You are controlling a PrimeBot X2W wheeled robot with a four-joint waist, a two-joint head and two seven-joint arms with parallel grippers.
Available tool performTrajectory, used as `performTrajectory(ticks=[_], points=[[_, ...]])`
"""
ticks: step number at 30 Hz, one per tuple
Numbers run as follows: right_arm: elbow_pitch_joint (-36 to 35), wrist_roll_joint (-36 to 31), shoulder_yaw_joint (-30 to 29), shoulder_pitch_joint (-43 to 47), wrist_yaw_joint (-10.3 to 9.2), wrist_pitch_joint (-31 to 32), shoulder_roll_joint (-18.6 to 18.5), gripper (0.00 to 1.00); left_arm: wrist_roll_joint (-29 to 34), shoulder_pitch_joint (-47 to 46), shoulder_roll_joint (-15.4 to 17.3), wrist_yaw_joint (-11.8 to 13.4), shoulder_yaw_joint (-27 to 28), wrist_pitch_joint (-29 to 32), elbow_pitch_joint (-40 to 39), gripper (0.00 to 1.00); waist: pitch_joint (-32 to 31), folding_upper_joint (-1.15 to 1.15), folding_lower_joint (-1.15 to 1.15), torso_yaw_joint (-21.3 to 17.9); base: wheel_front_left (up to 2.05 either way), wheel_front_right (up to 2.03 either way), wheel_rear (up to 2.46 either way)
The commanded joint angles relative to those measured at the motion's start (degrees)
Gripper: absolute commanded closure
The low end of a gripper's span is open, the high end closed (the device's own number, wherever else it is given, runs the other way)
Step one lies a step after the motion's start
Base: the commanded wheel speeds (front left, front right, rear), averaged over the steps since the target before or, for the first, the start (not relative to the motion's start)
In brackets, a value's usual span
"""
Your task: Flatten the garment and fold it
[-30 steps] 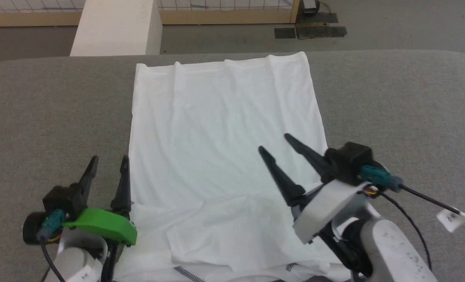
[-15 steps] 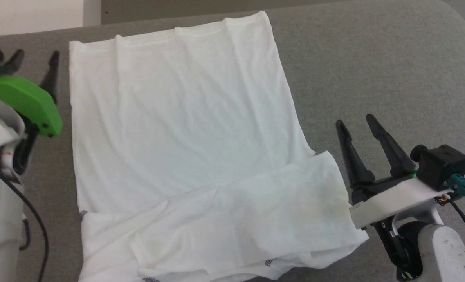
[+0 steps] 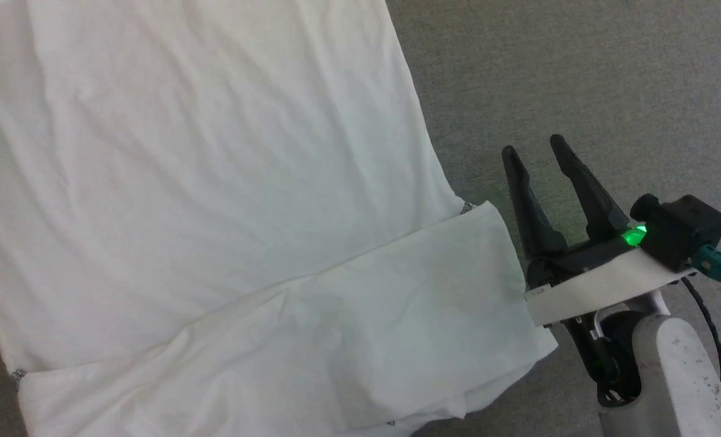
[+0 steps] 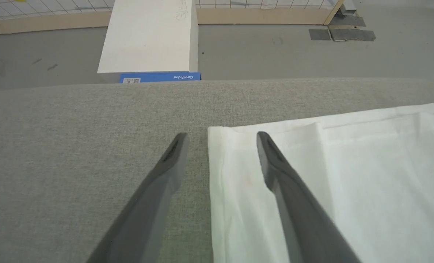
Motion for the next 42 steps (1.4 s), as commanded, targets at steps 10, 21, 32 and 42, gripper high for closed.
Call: performTrajectory(ticks=[10,21,32,42], points=[[0.64,0.63,1.74,-2.32,-0.09,-0.88,0.06,0.00,3.61,-1.27,4.04,6.11,0.44,7.54,-2.47,0.00,6.86,0.00,-0.02,-3.96,0.00,0.00,0.00],[0.19,-5.02,3.28,-17.31,-0.09,5.22,0.06,0.00,3.90,-2.09,2.06,5.89,-2.37,5.45,-5.81,1.00,7.34,0.00,-0.02,0.52,0.00,0.00,0.00],[22.74,-5.97,-2.25,-47.20,-0.09,13.38,0.06,0.00,2.40,-6.56,-5.61,1.45,-8.03,-7.77,-4.48,1.00,8.09,0.00,-0.02,10.50,0.00,0.00,0.00],[44.36,-16.72,-11.27,-61.72,-0.09,29.71,0.06,0.00,1.31,-10.31,-12.17,-1.76,-12.90,-15.23,0.07,1.00,10.17,0.00,-0.02,18.47,0.00,0.00,0.00]])
